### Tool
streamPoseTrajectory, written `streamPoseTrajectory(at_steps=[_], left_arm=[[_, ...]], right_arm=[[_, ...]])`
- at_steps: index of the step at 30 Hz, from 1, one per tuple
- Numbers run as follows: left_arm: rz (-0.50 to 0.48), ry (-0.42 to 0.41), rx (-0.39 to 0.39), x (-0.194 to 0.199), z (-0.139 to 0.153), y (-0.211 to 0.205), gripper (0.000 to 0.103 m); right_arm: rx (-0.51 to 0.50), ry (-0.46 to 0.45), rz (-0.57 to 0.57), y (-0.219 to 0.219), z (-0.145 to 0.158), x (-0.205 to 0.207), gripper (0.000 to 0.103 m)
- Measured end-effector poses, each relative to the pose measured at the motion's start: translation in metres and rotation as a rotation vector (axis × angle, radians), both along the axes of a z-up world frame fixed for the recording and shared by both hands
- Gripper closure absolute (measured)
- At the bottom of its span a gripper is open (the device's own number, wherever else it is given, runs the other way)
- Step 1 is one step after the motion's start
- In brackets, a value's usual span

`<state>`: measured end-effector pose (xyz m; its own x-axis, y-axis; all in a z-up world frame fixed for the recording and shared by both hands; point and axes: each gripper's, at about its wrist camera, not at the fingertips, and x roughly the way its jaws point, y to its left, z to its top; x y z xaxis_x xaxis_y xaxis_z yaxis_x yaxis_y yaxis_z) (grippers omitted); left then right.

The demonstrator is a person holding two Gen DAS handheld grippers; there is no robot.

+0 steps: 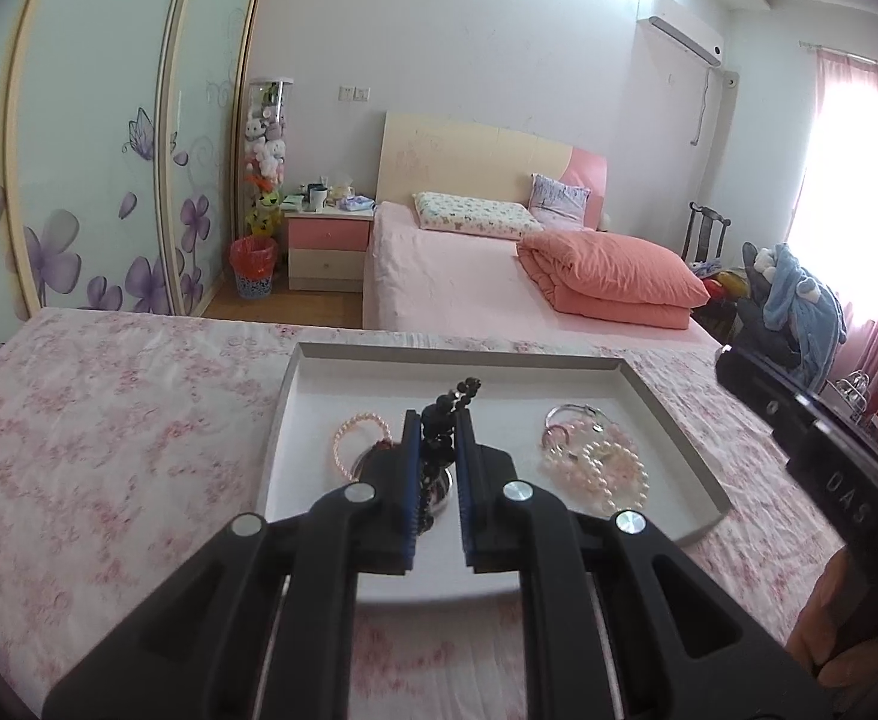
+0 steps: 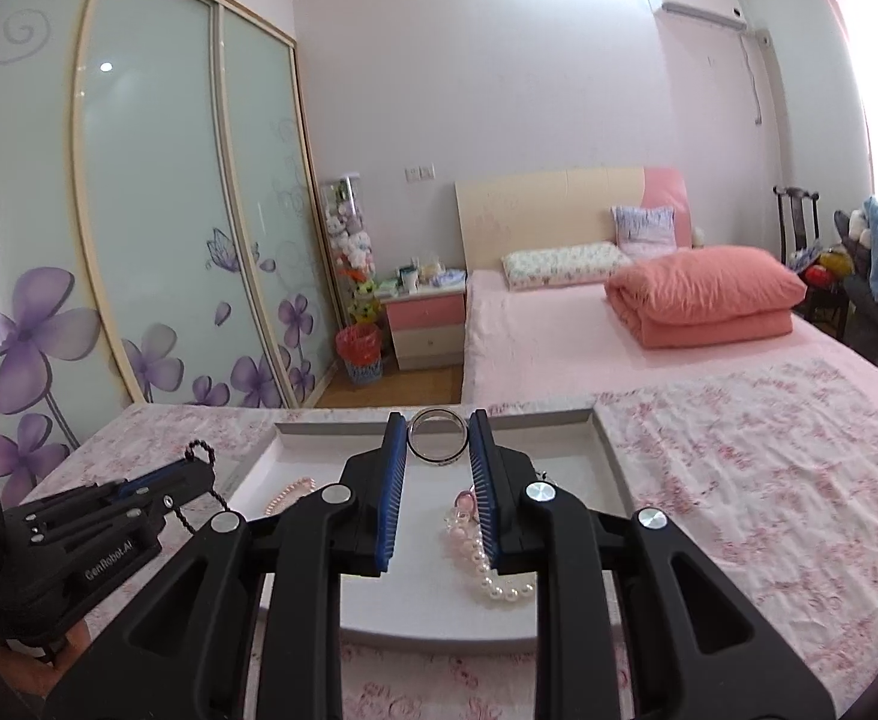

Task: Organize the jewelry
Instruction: 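Carry the black bracelet with the left gripper while the right carries the ring into the tray, then open both grippers to release the bracelet and ring in the tray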

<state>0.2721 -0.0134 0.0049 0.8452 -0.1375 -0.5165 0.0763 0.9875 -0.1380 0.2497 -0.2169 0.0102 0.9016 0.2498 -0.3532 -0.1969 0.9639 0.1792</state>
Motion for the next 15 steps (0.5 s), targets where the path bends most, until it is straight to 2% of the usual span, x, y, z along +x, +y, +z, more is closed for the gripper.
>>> streamPoseTrajectory(at_steps=[9,13,15], left_arm=[[-0.020,0.060,-0.014,0.037,-0.021,-0.004,0.090],[0.006,0.061,-0.046,0.039,-0.022,0.008,0.085],[0.026,0.059,-0.054,0.036,-0.019,0.017,0.084]], right_arm=[[0.021,0.111,0.014,0.004,-0.021,0.035,0.080],[0.026,0.103,0.000,-0.003,-0.019,0.029,0.069],[0.040,0.100,-0.010,-0.010,-0.016,0.023,0.069]])
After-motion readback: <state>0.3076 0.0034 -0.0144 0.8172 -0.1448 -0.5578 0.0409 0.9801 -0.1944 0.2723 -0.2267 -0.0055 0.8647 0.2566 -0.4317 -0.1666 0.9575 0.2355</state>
